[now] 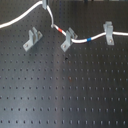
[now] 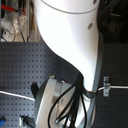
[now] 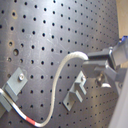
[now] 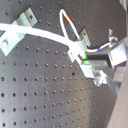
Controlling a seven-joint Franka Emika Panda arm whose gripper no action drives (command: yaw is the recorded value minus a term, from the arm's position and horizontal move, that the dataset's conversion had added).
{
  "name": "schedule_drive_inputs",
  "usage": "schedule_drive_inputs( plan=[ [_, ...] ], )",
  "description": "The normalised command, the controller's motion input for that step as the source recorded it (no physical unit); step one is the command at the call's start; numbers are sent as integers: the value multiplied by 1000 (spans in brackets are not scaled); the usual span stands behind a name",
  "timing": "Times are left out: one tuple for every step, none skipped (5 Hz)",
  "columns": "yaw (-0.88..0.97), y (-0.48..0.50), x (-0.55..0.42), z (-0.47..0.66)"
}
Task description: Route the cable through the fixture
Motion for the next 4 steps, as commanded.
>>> schedule_drive_inputs(
  plan=[
    [0,82,66,57],
    [111,-125,86,53],
    [677,150,-234,275],
    [726,249,-224,291]
  ],
)
